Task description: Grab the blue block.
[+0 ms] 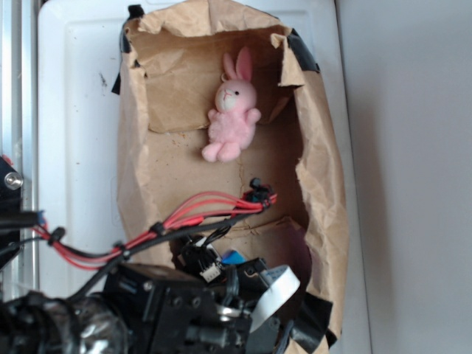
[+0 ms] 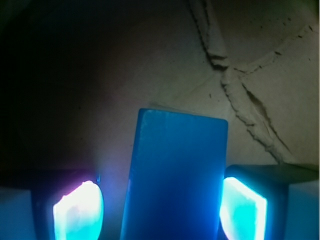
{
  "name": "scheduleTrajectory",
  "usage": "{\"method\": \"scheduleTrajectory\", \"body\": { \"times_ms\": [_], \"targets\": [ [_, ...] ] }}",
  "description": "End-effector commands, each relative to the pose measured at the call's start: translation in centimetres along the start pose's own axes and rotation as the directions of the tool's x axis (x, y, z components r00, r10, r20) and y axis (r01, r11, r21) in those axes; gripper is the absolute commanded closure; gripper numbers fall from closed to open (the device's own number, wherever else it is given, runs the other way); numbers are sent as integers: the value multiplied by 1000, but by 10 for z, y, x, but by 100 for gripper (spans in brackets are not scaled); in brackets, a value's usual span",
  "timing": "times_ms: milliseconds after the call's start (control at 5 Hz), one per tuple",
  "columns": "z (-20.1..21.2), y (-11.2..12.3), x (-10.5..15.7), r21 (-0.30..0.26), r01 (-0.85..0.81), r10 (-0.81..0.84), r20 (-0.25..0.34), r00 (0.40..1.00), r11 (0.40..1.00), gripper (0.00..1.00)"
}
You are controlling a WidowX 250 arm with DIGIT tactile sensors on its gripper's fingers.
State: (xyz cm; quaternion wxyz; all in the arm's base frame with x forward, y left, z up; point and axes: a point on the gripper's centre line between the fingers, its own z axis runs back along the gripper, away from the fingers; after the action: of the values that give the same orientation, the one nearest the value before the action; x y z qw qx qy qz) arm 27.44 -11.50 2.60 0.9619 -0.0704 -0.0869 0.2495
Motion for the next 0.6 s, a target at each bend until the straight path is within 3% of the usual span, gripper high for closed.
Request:
{"method": "scheduleTrajectory", "body": {
  "times_ms": [0,200,400],
  "targets": [
    [-3,2,-5,-3,24,-24,19,1000,1000,100],
    [-2,8,-3,9,6,-6,26,1000,1000,100],
    [14,21,16,18,-14,13,30,999,1000,100]
  ]
}}
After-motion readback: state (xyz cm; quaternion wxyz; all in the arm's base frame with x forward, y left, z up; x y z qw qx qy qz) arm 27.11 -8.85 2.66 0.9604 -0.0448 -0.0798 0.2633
